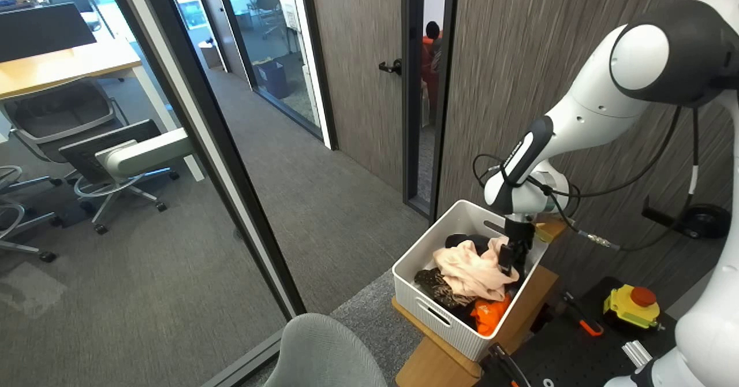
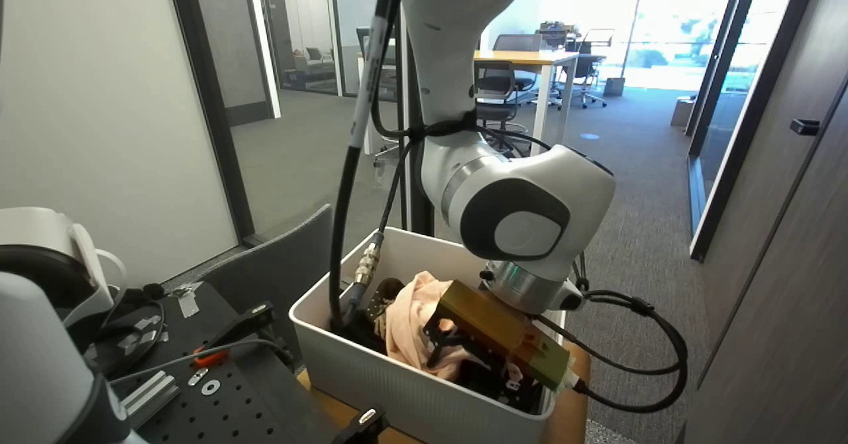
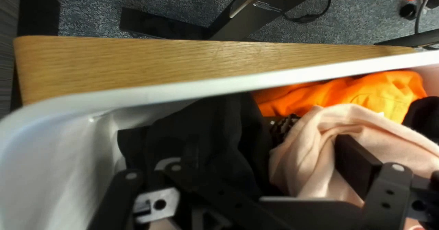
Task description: Remove the black clothing from the bin and hang it on the back of the chair
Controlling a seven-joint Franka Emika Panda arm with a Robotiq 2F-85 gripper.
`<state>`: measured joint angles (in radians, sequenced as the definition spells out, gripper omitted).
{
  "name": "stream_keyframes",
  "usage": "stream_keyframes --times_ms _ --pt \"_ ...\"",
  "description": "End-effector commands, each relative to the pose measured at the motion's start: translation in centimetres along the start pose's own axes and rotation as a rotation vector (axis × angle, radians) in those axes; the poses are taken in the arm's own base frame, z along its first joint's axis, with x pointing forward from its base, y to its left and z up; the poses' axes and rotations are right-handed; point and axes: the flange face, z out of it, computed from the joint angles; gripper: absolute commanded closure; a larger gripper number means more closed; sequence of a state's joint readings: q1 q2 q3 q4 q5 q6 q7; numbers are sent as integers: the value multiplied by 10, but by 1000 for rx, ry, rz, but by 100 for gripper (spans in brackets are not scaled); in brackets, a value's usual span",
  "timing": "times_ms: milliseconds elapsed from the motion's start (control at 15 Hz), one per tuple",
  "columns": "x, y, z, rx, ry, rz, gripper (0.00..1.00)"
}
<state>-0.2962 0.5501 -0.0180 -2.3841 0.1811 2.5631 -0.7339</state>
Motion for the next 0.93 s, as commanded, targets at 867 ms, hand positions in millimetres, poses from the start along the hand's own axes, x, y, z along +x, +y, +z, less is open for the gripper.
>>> stream_keyframes --times_ms 867 --pt "51 24 7 -82 -9 6 0"
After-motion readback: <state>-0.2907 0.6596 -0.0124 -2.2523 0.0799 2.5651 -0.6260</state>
